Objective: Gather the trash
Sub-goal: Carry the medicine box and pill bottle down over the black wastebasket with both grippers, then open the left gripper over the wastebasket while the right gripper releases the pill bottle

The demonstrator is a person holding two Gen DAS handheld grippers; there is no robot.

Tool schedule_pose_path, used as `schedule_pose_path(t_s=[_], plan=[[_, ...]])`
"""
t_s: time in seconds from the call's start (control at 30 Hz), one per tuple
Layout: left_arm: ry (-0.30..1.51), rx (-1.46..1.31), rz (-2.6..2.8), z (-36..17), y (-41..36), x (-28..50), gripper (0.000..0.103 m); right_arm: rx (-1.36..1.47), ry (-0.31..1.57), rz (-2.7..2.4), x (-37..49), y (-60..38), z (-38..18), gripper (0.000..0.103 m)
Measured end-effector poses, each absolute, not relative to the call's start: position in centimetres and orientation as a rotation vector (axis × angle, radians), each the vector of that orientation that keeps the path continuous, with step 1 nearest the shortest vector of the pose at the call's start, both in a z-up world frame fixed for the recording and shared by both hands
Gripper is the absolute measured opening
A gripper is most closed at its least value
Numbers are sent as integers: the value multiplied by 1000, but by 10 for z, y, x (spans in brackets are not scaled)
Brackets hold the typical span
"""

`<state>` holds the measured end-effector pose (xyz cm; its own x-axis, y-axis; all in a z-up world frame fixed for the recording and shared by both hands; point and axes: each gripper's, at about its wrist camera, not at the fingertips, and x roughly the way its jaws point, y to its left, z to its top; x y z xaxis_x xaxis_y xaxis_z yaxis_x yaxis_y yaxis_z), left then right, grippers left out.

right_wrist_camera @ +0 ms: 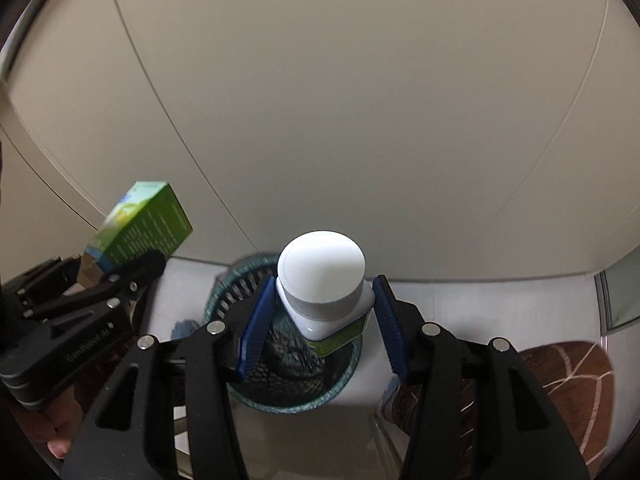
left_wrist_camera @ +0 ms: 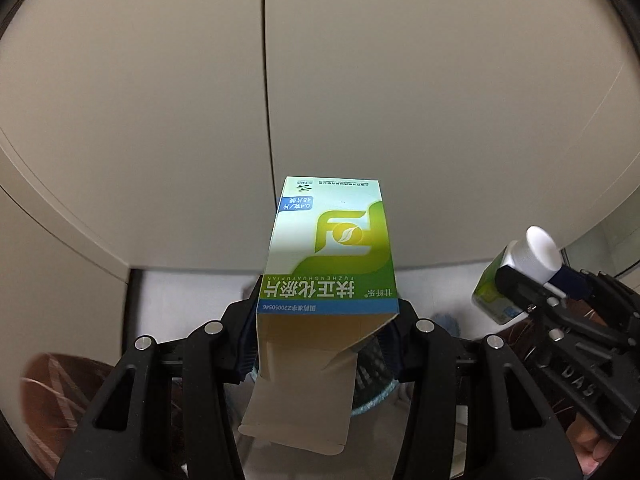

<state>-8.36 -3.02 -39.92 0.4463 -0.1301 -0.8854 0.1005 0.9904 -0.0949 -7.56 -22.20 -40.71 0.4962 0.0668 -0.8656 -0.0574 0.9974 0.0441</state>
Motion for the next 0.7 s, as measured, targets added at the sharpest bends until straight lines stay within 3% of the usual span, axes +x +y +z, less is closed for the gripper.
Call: schedule_pose_path(t_s=[0.47, 0.7], plan=[[1252, -26, -203, -477, -25, -72, 48, 39, 1191, 45, -51, -230, -459, 48], [1229, -46, -175, -484, -13, -71, 66, 39, 1201, 82, -45, -232, -463, 48]])
